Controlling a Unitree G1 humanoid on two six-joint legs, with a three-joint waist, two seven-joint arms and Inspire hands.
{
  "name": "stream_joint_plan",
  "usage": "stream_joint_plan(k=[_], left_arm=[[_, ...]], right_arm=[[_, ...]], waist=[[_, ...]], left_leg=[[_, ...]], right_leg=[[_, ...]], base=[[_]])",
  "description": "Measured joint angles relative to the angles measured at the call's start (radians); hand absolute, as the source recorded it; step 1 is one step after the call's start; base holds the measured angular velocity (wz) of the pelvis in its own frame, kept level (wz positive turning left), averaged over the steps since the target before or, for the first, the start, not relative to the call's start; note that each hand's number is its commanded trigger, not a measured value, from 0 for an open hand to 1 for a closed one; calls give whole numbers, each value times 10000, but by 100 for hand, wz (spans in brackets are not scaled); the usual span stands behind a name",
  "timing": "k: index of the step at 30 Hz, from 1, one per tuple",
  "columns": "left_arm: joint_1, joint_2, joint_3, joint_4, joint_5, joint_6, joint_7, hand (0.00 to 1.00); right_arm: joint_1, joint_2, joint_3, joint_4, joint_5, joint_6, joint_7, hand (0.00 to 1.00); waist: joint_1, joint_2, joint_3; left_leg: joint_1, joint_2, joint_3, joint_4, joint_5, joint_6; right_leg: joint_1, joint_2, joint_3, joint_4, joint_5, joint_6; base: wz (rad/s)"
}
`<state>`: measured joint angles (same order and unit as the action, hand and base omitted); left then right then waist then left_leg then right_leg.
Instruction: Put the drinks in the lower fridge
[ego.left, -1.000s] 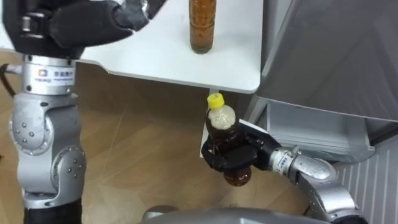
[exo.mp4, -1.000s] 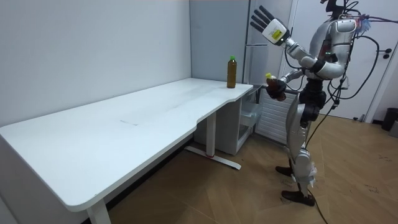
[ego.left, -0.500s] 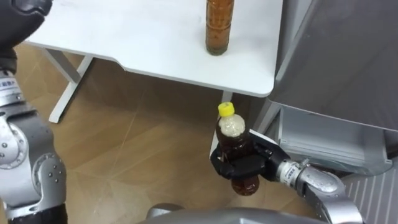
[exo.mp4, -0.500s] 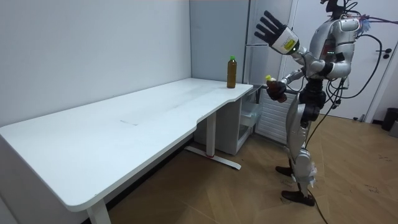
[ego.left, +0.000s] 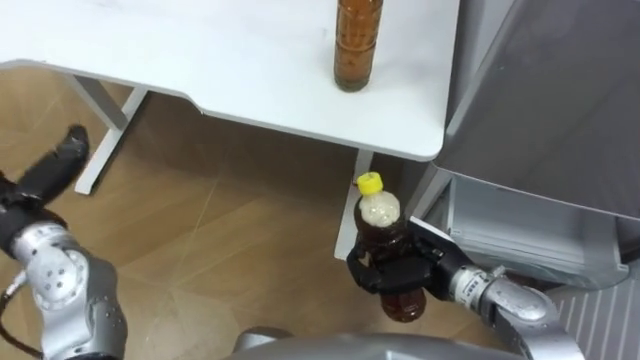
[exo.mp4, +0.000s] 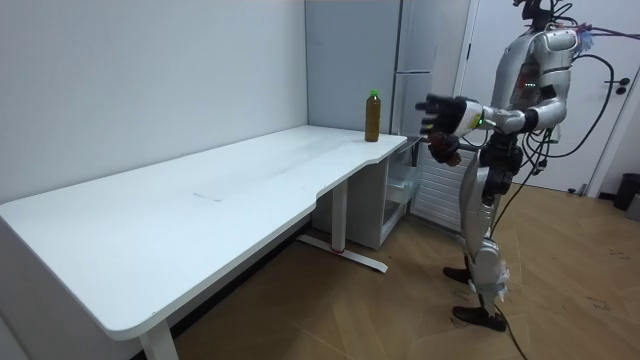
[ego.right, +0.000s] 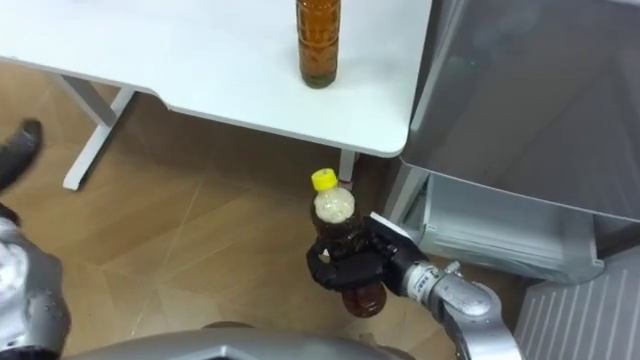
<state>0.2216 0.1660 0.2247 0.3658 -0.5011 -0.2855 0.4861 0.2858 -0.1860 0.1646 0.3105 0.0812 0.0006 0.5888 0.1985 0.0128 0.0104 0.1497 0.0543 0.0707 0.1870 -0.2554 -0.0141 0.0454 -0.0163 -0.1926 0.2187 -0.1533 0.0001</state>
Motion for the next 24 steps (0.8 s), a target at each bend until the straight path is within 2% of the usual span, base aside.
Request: stream_joint_plan(k=[1, 3, 6, 9, 13, 15, 19, 24], left_arm=[[57, 1, -131, 207, -68, 35, -18, 0], [124, 5, -508, 1359, -188, 211, -314, 0], [215, -3, -879, 2431, -301, 564, -510, 0], [349, -2, -947, 3360, -332, 789, -828, 0], [720, -3, -1119, 4180, -363, 1073, -1000, 0], [865, -3, -1119, 4491, -405, 1348, -1152, 0], [853, -17, -1098, 5327, -407, 1522, -1597, 0], [971, -196, -1090, 6153, -400, 2040, -2362, 0]], right_arm=[[-12, 20, 1, 40, 0, 32, -3, 100], [-41, 85, 0, 293, 2, 142, -13, 100], [-44, 130, 4, 516, 2, 353, -173, 100], [-154, 122, 6, 692, 21, 445, -275, 100], [-140, 58, 6, 697, 27, 489, -353, 100], [-147, 52, 7, 697, 227, 555, -476, 100], [-343, 53, -19, 796, 402, 559, -521, 100], [-436, 121, -311, 1299, 406, 628, -683, 100]], waist=[[9, -35, -17], [-34, -114, -23], [-11, -134, -28], [6, -94, -36], [-46, -56, -37], [-50, -60, -37], [-120, -34, -28], [-329, -30, -27]], left_leg=[[-19, -1, -2, -1, -1, 0], [-14, -10, -20, -21, -2, 0], [12, -7, -1, -41, -4, 1], [-9, 15, 72, -151, -7, -3], [-23, 12, 90, -153, -5, 0], [-39, 10, 82, -155, -4, 0], [-47, 7, 101, -161, -4, 1], [2, 6, 108, -159, -4, 1]], right_leg=[[-9, 1, 7, 1, -2, 3], [23, -3, 12, -4, -12, 20], [28, 11, 30, 0, -13, 21], [-51, 40, 74, 4, -8, 13], [-88, 27, 35, -11, -7, 10], [-85, 16, 2, -31, -7, 12], [-97, 15, 25, -39, -8, 14], [-50, 35, 122, -40, -14, 23]], base=[[0], [4], [0], [-7], [-2], [2], [0], [0]])
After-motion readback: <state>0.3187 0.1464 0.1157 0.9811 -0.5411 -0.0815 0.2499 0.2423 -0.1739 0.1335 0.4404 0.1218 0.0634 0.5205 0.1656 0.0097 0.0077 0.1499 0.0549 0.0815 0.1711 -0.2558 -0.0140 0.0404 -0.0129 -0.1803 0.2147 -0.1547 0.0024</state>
